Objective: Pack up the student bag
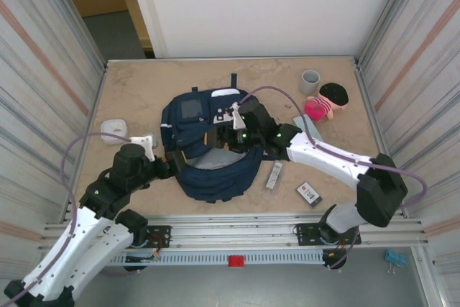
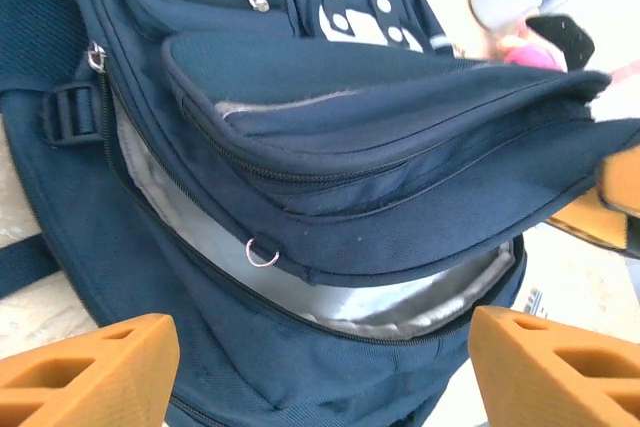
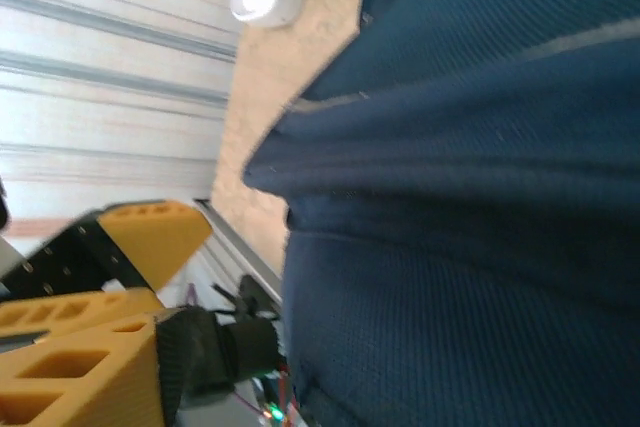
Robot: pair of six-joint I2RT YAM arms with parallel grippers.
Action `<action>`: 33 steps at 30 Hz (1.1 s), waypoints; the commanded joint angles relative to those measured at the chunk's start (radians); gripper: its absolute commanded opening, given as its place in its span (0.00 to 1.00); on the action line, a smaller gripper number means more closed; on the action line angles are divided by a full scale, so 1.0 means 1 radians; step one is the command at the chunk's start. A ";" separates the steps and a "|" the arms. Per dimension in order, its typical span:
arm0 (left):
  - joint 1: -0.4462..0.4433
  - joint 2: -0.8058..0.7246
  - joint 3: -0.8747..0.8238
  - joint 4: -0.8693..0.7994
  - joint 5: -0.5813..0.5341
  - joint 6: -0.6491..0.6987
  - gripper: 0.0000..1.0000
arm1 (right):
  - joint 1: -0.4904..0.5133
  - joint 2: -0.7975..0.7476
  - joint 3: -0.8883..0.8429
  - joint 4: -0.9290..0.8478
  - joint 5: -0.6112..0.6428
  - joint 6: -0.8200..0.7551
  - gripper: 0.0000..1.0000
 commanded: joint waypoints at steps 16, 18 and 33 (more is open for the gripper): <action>-0.226 0.251 0.079 0.097 -0.160 0.027 0.84 | -0.208 -0.376 -0.164 -0.817 0.308 -0.236 0.81; -0.226 0.250 0.071 0.111 -0.159 0.027 0.83 | -0.221 -0.352 -0.203 -0.806 0.307 -0.240 0.82; -0.227 0.237 0.005 0.172 -0.163 0.005 0.84 | -0.534 -0.086 -0.206 -0.678 0.354 -0.388 0.86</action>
